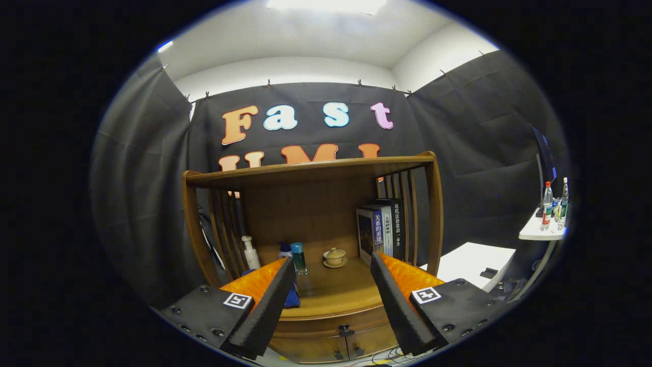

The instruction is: Pull open the drawer, take out the items inside it, and place them on the countertop above the cabinet.

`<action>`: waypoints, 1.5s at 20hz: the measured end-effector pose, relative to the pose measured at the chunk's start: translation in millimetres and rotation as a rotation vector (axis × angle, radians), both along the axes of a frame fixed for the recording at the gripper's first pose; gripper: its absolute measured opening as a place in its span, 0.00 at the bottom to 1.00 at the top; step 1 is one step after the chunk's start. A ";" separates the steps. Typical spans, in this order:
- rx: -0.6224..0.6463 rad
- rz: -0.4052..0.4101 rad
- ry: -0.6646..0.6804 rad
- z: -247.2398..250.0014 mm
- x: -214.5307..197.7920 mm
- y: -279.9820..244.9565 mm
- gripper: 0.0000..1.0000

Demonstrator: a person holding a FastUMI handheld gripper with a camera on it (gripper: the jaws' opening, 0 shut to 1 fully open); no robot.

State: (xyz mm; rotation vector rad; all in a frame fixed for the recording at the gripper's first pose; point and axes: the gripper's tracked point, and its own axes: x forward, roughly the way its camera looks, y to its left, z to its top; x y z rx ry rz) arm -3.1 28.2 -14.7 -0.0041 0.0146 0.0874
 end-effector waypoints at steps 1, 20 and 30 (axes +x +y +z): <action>0.001 0.001 0.006 -2.7 0.9 -0.4 0.98; 0.070 0.043 0.023 -100.8 18.3 -13.6 0.98; -0.077 0.056 0.175 -269.0 71.4 -30.4 0.98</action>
